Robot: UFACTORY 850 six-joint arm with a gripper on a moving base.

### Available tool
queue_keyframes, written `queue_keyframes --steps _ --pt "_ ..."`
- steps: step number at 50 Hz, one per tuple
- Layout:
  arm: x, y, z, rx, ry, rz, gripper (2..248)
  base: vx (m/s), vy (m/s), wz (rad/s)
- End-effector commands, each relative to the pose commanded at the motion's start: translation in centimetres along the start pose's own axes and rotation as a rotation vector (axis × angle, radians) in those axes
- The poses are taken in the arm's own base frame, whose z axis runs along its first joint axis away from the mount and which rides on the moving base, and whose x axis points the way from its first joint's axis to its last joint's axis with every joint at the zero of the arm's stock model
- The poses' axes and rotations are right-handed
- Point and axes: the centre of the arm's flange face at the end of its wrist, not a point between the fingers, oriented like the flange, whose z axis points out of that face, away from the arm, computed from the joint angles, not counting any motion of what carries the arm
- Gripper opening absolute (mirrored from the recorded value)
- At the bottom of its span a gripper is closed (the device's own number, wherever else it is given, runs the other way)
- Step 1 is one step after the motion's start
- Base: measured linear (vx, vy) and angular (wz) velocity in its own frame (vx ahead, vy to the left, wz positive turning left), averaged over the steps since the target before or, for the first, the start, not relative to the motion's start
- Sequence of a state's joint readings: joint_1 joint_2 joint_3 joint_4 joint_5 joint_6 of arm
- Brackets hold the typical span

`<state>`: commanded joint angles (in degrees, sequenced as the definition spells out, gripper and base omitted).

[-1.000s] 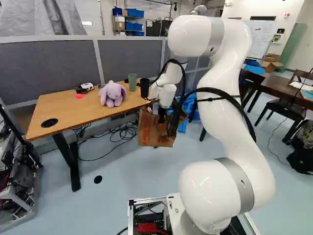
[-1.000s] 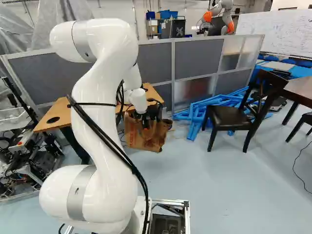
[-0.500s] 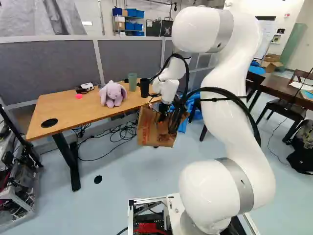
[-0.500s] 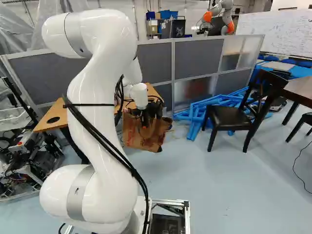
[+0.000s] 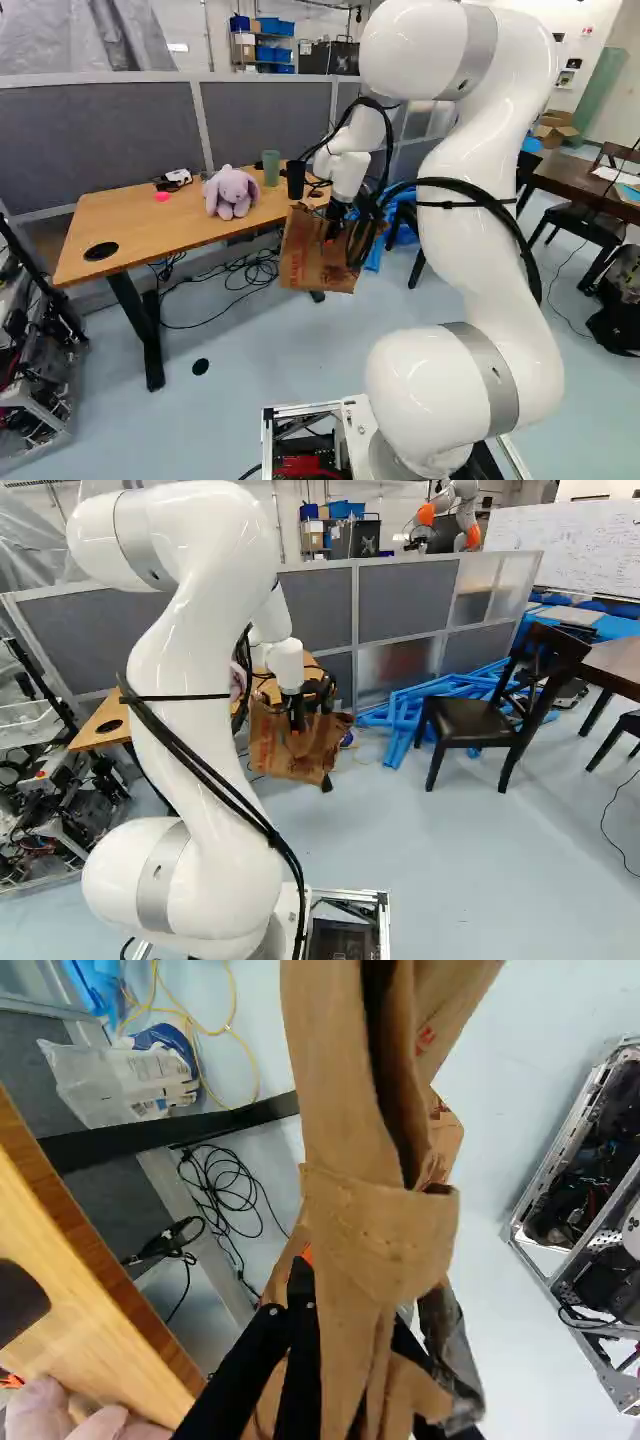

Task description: Pick up the bag on the ground and place it on the table

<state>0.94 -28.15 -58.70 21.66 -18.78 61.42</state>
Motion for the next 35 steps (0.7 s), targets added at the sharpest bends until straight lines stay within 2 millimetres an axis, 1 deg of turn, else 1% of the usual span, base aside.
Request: queue_keyframes --steps 35 --pt "0.6 0.6 -5.3 0.078 0.018 0.015 21 0.0 0.0 0.0"
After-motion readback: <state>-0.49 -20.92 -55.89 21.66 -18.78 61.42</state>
